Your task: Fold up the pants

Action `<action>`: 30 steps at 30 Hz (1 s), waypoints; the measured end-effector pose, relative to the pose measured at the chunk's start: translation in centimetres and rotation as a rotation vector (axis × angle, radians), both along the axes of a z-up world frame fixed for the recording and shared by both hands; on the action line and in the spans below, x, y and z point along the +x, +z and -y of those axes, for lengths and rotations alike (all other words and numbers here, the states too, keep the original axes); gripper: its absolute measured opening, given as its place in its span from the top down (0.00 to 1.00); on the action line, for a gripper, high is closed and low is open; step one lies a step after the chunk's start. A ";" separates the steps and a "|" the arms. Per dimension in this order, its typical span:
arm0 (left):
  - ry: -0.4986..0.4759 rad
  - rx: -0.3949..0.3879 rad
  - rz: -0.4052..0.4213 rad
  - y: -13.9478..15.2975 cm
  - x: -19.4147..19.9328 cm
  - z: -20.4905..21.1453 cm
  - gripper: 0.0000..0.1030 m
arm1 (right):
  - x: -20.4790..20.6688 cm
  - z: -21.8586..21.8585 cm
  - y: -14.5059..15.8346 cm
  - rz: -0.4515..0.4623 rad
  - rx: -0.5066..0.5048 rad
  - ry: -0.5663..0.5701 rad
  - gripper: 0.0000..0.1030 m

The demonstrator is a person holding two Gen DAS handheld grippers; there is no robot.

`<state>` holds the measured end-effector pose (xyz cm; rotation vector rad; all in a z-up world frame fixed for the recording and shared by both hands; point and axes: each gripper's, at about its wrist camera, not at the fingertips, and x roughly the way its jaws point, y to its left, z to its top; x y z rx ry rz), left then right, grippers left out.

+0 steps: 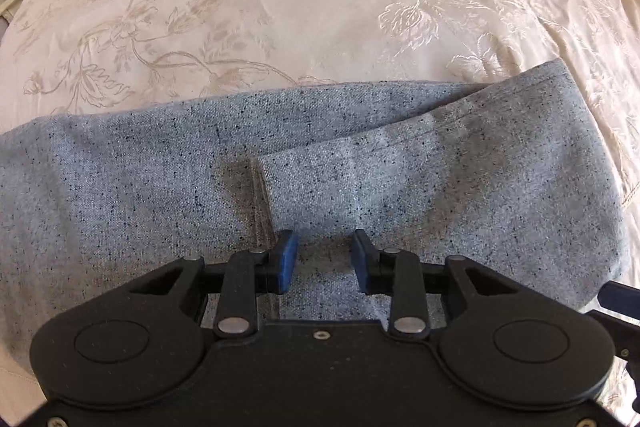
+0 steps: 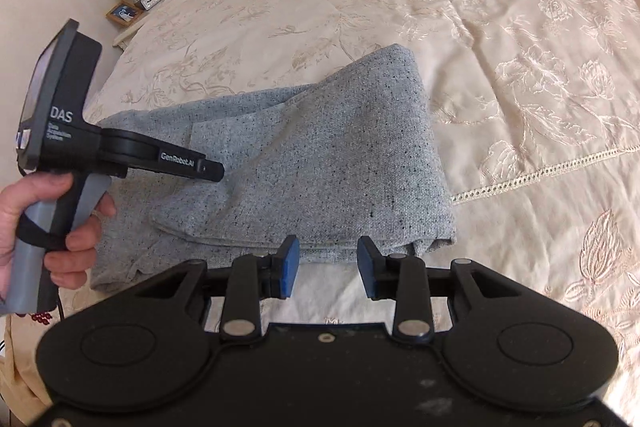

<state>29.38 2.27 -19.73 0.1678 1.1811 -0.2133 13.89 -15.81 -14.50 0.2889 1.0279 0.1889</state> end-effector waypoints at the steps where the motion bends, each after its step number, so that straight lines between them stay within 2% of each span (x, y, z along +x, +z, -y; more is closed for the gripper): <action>1: 0.003 -0.002 0.001 -0.1 0.1 -0.1 0.58 | 0.6 0.0 -0.5 -0.006 -0.001 0.013 0.66; 4: 0.006 0.002 0.003 -0.1 0.1 -0.1 0.57 | 1.9 0.6 -2.2 -0.042 -0.033 0.005 0.71; 5: 0.006 0.005 0.004 -0.1 0.1 0.0 0.57 | 2.2 1.3 -2.8 -0.057 -0.064 -0.028 0.79; 8: 0.011 0.022 0.009 -0.2 0.2 0.4 0.57 | 2.0 4.0 -3.6 -0.091 -0.052 -0.146 0.85; 10: 0.011 0.034 0.008 0.1 0.0 0.7 0.57 | 1.7 4.9 -3.0 -0.113 -0.060 -0.164 0.82; 11: 0.010 0.038 0.011 0.5 -0.1 0.7 0.58 | 1.6 5.1 -2.4 -0.115 -0.086 -0.154 0.71; 13: 0.015 0.043 0.029 1.1 -0.4 0.8 0.58 | 1.2 5.6 -0.6 -0.078 -0.085 -0.137 0.71; 15: 0.024 0.040 0.047 1.6 -0.7 0.8 0.58 | 1.3 6.1 1.5 0.002 -0.061 -0.130 0.71; 19: 0.054 0.033 0.047 1.3 -0.5 1.2 0.58 | 5.3 5.8 2.8 0.088 -0.051 -0.085 0.71; 21: 0.065 0.045 0.042 0.7 -0.1 1.4 0.58 | 8.3 5.0 2.2 0.101 -0.039 -0.056 0.71; 24: 0.083 0.037 0.039 0.1 0.7 1.5 0.58 | 12.5 3.8 0.7 0.097 -0.086 0.002 0.71; 30: 0.074 0.047 0.040 -0.6 1.2 1.6 0.56 | 16.1 3.0 -4.3 -0.029 -0.235 0.045 0.75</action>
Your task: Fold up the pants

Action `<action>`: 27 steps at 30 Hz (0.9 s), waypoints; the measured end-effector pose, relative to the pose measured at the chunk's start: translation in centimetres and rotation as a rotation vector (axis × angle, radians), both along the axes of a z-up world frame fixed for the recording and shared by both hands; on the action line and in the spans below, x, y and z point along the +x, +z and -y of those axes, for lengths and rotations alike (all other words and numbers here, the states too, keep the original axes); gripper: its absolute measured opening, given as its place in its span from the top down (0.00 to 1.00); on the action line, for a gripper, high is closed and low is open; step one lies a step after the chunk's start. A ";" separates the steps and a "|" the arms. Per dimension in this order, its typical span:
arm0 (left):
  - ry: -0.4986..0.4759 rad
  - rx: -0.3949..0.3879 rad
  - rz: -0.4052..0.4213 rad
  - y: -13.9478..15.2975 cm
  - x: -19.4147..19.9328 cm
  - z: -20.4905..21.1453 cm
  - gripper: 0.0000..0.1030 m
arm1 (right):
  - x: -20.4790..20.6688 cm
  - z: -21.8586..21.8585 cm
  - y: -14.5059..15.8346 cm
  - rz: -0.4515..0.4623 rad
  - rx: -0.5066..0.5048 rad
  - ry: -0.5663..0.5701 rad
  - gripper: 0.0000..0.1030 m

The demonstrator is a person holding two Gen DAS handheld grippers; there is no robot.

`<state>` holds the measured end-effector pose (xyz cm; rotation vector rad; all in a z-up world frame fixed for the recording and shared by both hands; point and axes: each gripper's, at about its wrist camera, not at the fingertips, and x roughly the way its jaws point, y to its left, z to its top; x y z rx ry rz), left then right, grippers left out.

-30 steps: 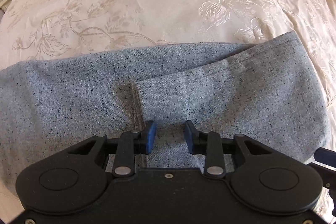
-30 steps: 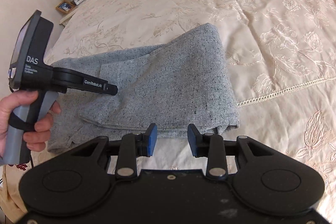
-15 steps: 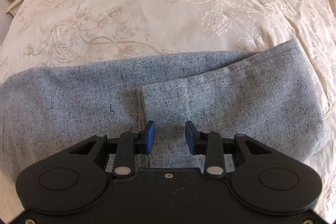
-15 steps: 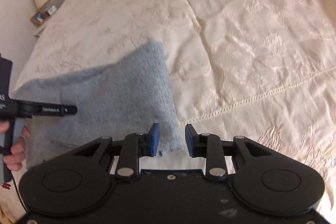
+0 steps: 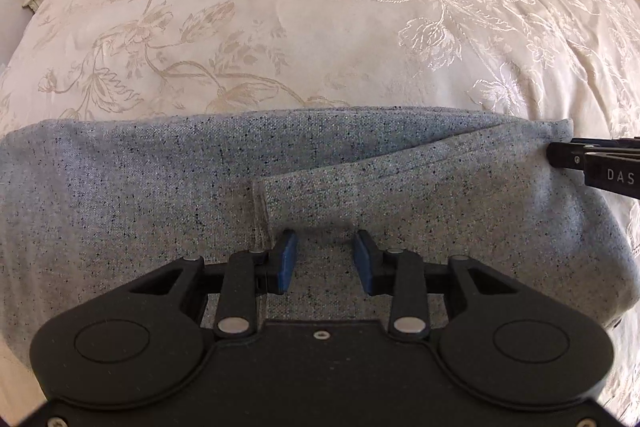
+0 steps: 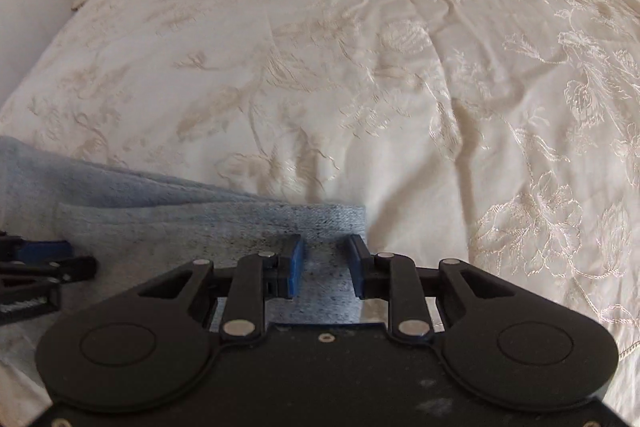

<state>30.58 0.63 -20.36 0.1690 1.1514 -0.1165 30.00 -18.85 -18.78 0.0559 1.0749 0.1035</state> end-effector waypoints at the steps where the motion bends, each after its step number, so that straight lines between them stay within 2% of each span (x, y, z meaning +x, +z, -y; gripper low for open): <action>1: -0.007 0.006 0.002 0.1 -0.1 0.1 0.56 | 0.0 0.3 -0.6 -0.002 0.009 -0.005 0.75; 5: 0.026 -0.008 0.004 1.7 -1.0 -0.6 0.57 | -0.6 0.3 -0.2 0.017 0.000 0.002 0.70; 9: 0.092 -0.047 0.009 3.0 -2.5 -2.1 0.58 | -2.5 0.7 2.6 0.072 0.040 -0.008 0.70; 12: 0.095 -0.043 -0.010 2.7 -3.7 -2.2 0.58 | -4.3 0.4 3.6 0.094 0.080 0.015 0.70; 16: 0.092 -0.004 -0.038 1.4 -4.9 -1.9 0.57 | -7.1 -0.8 3.4 0.066 0.101 0.064 0.70; 20: 0.108 0.000 -0.046 1.1 -4.7 -1.9 0.57 | -9.7 -1.5 2.1 0.008 0.097 0.078 0.70; 23: 0.150 -0.017 -0.017 2.6 -4.8 -2.8 0.57 | -10.4 -1.5 1.7 0.005 0.095 0.065 0.70; 27: 0.196 -0.024 0.044 5.1 -5.7 -5.7 0.57 | -9.8 -1.1 3.4 0.035 0.118 0.033 0.68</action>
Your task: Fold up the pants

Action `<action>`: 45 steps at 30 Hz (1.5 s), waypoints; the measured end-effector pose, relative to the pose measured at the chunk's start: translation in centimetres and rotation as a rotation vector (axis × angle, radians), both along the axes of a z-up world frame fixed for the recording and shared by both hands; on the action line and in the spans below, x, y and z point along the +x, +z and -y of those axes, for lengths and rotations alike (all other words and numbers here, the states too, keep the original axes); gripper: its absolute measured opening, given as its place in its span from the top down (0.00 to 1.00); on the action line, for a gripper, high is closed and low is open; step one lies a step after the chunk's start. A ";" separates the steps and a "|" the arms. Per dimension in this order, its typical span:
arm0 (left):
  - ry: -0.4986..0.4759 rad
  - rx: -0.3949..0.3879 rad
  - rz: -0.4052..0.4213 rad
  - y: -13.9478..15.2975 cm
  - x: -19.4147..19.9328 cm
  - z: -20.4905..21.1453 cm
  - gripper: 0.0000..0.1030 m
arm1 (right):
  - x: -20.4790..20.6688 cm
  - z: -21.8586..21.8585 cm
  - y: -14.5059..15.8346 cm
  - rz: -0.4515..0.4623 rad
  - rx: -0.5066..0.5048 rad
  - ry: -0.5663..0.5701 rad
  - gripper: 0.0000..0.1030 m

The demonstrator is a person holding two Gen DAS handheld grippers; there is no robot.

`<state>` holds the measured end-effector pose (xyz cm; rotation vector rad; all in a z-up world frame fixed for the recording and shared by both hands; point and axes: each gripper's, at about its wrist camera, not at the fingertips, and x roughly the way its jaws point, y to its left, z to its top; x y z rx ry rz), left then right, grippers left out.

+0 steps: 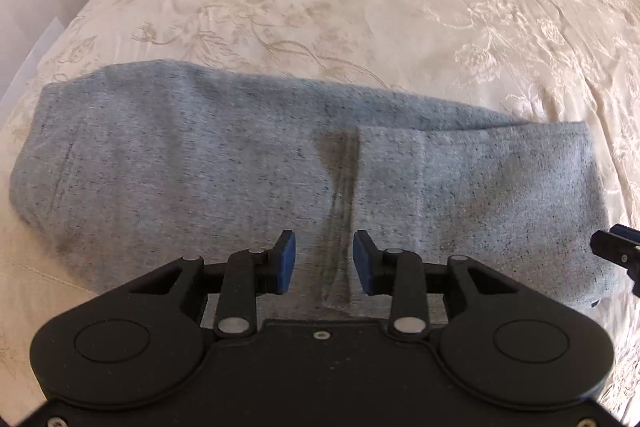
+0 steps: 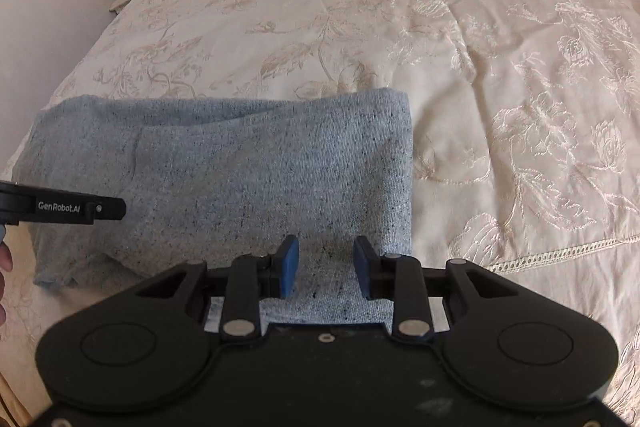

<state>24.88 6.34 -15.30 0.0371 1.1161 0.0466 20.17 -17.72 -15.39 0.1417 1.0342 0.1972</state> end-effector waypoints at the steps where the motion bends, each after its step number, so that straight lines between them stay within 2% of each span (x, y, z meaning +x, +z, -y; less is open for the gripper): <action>1: 0.015 0.005 0.012 0.5 -0.2 -1.0 0.57 | 0.0 0.0 0.5 0.011 0.005 -0.007 0.68; 6: 0.120 0.017 0.059 2.4 -1.0 -8.4 0.57 | -0.6 -1.4 3.0 0.052 0.033 -0.031 0.68; 12: 0.219 0.034 0.073 3.1 -0.2 -18.5 0.57 | -1.6 -6.2 4.8 0.062 0.050 -0.053 0.68; 16: 0.246 0.027 0.071 2.8 0.5 -23.6 0.57 | -2.1 -10.4 5.7 0.064 0.052 -0.053 0.68; 21: 0.246 0.000 0.071 1.7 1.4 -27.9 0.57 | -2.3 -15.6 7.1 0.076 0.069 -0.029 0.67; 23: 0.250 -0.025 0.058 0.9 1.9 -29.0 0.57 | -2.1 -17.4 7.4 0.081 0.073 -0.017 0.67; 27: 0.230 -0.075 -0.023 -2.1 3.0 -30.7 0.52 | -1.9 -21.2 7.7 0.074 0.072 -0.003 0.67; 31: 0.237 -0.100 -0.022 -4.1 3.0 -31.6 0.28 | -2.1 -23.9 7.6 0.060 0.057 0.009 0.67; 34: 0.275 -0.152 -0.016 -5.1 2.5 -32.6 0.12 | -2.2 -25.7 7.5 0.042 0.049 0.024 0.67; 38: 0.294 -0.251 -0.014 -6.5 2.4 -34.0 0.02 | -2.1 -27.1 7.3 0.021 0.029 0.043 0.67; 45: 0.244 -0.227 0.022 -7.2 3.1 -32.9 0.00 | -0.6 -27.6 6.6 -0.011 0.013 0.036 0.67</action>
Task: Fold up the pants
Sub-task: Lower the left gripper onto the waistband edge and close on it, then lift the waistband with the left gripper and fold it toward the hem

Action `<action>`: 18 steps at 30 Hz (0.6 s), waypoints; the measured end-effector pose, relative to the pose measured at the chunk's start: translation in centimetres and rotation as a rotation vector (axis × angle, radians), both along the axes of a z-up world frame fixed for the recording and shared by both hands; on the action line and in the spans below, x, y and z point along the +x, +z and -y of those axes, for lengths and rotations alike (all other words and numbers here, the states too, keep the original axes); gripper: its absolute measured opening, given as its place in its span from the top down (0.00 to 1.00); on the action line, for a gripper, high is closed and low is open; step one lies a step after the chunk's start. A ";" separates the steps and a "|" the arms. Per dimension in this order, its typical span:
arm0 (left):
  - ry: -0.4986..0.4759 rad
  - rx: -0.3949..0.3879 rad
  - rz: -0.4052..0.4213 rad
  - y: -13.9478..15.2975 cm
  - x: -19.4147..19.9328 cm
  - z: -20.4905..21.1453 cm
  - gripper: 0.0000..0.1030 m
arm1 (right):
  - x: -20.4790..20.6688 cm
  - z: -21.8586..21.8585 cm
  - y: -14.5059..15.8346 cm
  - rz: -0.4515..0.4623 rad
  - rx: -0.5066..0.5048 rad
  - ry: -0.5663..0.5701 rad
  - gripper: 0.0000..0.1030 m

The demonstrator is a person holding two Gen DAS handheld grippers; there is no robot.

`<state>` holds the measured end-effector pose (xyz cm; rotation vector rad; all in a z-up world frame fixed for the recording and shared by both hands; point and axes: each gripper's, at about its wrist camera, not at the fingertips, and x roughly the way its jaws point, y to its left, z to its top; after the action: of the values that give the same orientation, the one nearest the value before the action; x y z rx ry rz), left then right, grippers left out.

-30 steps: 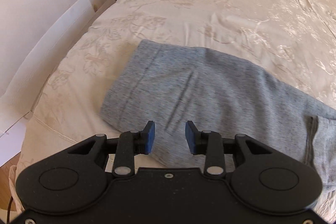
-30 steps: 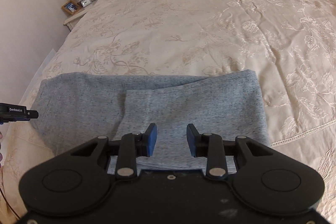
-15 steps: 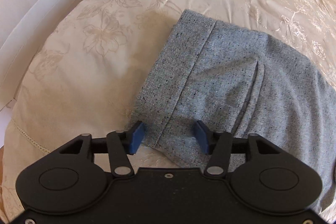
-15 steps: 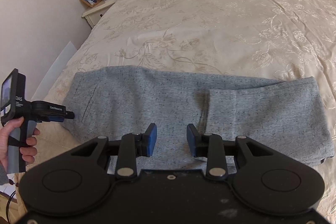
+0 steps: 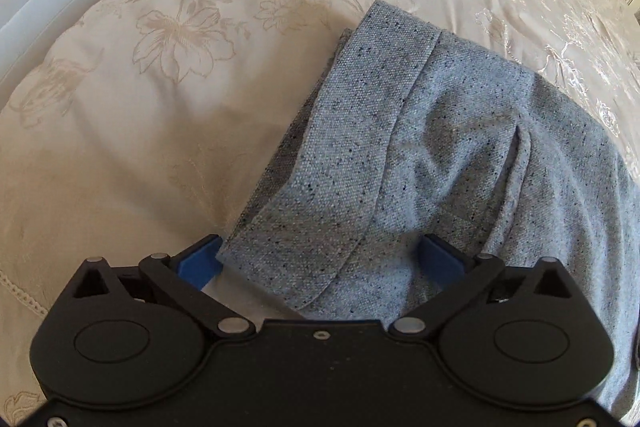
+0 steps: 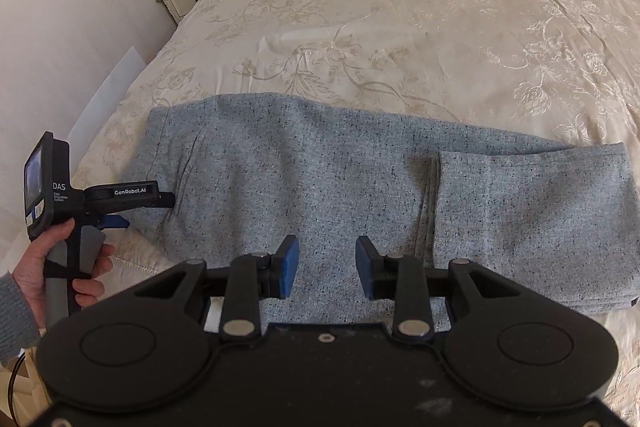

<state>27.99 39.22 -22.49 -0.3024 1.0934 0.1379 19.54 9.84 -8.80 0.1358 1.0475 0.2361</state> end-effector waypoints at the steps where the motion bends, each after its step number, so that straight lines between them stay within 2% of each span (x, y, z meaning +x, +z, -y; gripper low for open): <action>1: 0.008 -0.009 0.003 0.0 0.1 -0.1 0.00 | 0.2 0.0 -0.1 -0.003 -0.002 -0.002 0.67; 4: 0.019 -0.036 0.008 0.1 0.2 -0.4 0.03 | 0.7 0.0 -0.3 -0.013 -0.001 -0.012 0.67; 6: 0.021 -0.060 0.041 0.6 0.4 -0.7 0.18 | 0.9 0.1 -0.5 -0.024 0.002 -0.020 0.67; 7: 0.018 -0.069 0.055 1.1 0.3 -0.7 0.33 | 0.9 0.2 -0.6 -0.029 0.003 -0.023 0.67; 8: 0.024 -0.057 0.059 1.7 0.3 -0.5 0.42 | 0.8 0.2 -0.5 -0.034 0.003 -0.026 0.67; 11: 0.011 -0.012 0.086 3.7 0.3 0.7 0.60 | 0.7 0.6 -0.6 -0.042 0.000 -0.039 0.67; 18: 0.016 0.025 0.171 8.4 -0.9 2.4 0.67 | 0.2 1.8 -0.5 -0.044 0.003 -0.083 0.67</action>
<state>27.06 36.81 -14.11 -0.2953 0.9197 0.1374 19.70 8.03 -9.27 0.1875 1.0831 0.1597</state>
